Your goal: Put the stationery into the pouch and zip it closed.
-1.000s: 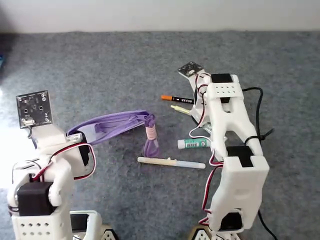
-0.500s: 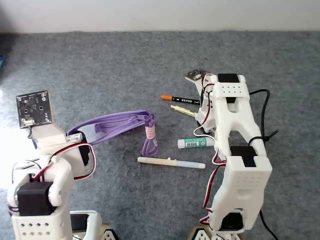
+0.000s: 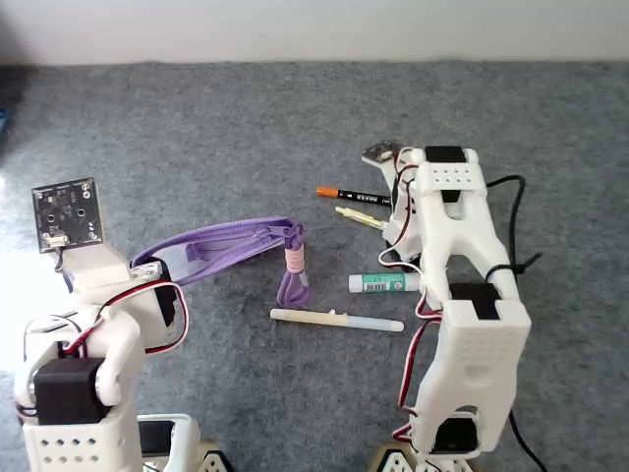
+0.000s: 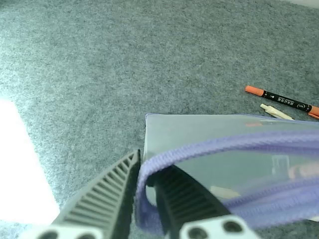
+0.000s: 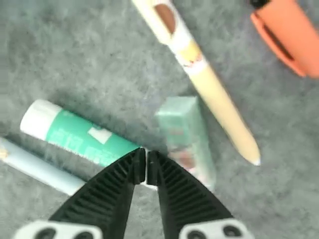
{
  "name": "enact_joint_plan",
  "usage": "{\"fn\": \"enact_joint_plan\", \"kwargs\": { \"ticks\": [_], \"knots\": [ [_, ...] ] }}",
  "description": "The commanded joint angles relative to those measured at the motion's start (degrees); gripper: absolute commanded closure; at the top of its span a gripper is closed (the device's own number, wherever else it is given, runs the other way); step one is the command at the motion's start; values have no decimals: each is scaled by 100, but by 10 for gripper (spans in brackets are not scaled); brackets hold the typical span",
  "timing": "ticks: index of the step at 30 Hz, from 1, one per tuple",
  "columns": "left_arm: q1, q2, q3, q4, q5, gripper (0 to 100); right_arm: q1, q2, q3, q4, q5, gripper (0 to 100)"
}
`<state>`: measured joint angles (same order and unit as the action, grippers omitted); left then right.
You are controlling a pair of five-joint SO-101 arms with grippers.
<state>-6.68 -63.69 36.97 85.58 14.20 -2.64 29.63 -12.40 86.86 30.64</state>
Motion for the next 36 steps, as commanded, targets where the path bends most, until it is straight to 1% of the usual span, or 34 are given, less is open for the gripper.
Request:
{"fn": "enact_joint_plan", "kwargs": {
  "ticks": [1, 8, 11, 13, 15, 18, 20, 25, 30, 36],
  "knots": [
    [-18, 44, -31, -18, 62, 988, 31, -708, -149, 347, 70, 990],
    [-18, 44, -31, -18, 62, 988, 31, -1745, -149, 1156, 70, 989],
    [-18, 44, -31, -18, 62, 988, 40, -2018, -141, 1138, 70, 989],
    [-18, 44, -31, -18, 62, 988, 40, -1974, -114, 892, 70, 984],
    [-18, 44, -31, -18, 62, 988, 40, -1727, -114, 585, 70, 944],
    [-18, 44, -31, -26, 62, 988, -4, -1165, -141, 180, 79, 831],
    [-18, 44, -31, -26, 62, 988, -75, -831, -149, 13, 79, 804],
    [-18, 44, -22, -26, 62, 988, -321, -268, -149, -171, 563, 843],
    [-18, 44, -13, -26, 62, 988, -303, -163, -149, -611, 624, 851],
    [-18, 44, 4, -97, 62, 988, -207, -171, -281, -532, 774, 851]
  ]
}}
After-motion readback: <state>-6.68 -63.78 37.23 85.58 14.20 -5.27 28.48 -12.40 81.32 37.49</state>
